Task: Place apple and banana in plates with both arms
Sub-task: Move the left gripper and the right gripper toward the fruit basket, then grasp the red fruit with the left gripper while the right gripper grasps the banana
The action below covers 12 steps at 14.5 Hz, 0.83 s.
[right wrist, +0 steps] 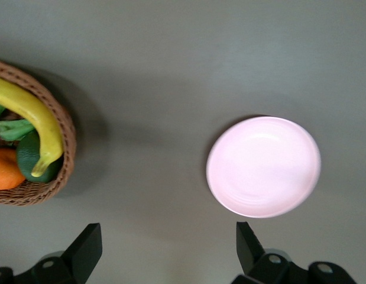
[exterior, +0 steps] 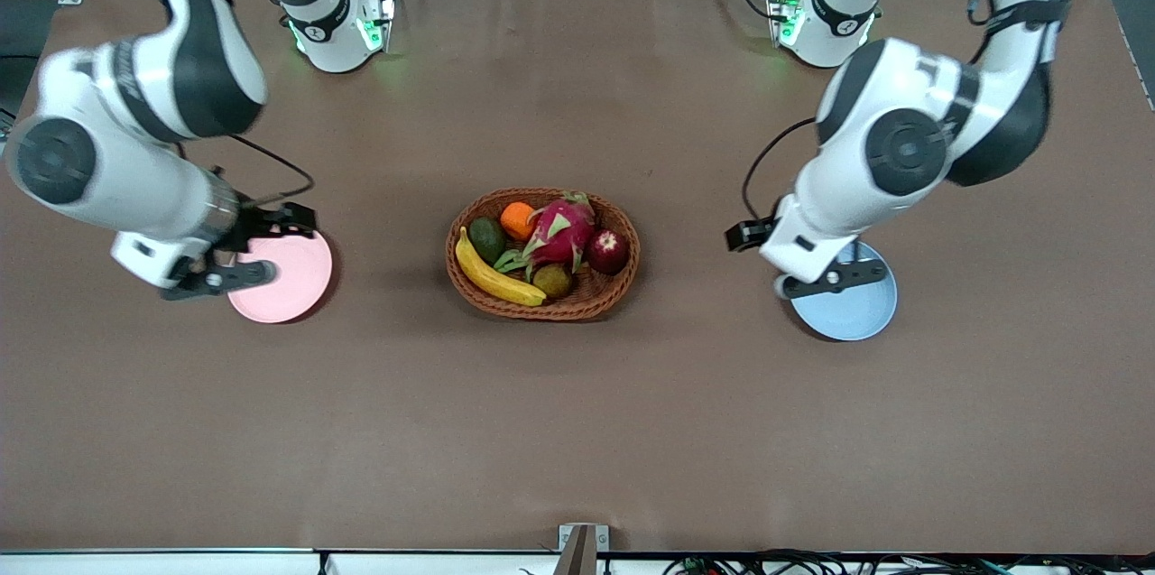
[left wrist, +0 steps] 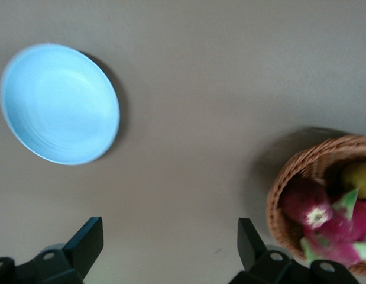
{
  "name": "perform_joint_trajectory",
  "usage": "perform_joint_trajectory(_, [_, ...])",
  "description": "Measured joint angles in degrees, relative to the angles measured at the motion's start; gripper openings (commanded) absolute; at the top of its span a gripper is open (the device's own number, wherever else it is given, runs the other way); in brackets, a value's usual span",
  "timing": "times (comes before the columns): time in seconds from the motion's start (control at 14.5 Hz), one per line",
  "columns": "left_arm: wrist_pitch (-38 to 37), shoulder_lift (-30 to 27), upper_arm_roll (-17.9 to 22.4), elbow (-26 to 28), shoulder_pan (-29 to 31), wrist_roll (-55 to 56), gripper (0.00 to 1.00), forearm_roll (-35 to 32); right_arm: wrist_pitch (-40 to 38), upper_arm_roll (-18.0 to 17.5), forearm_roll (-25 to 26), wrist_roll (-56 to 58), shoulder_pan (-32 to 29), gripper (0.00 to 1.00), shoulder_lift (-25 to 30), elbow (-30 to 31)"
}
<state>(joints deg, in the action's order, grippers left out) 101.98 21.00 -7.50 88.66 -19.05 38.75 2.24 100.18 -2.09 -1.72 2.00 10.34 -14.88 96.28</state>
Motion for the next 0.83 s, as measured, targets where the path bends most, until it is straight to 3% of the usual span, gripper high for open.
perform_joint_trajectory(0.48, [9.1, 8.7, -0.2, 0.0, -10.3, 26.8, 1.0, 2.8, 12.2, -0.1, -1.4, -4.1, 14.2, 0.99, -8.8, 1.4])
perform_joint_trajectory(0.83, [17.8, 12.6, -0.2, 1.5, -12.9, 37.6, 1.0, 5.6, 16.8, 0.0, -1.4, -4.2, 16.7, 0.8, -10.4, 6.2])
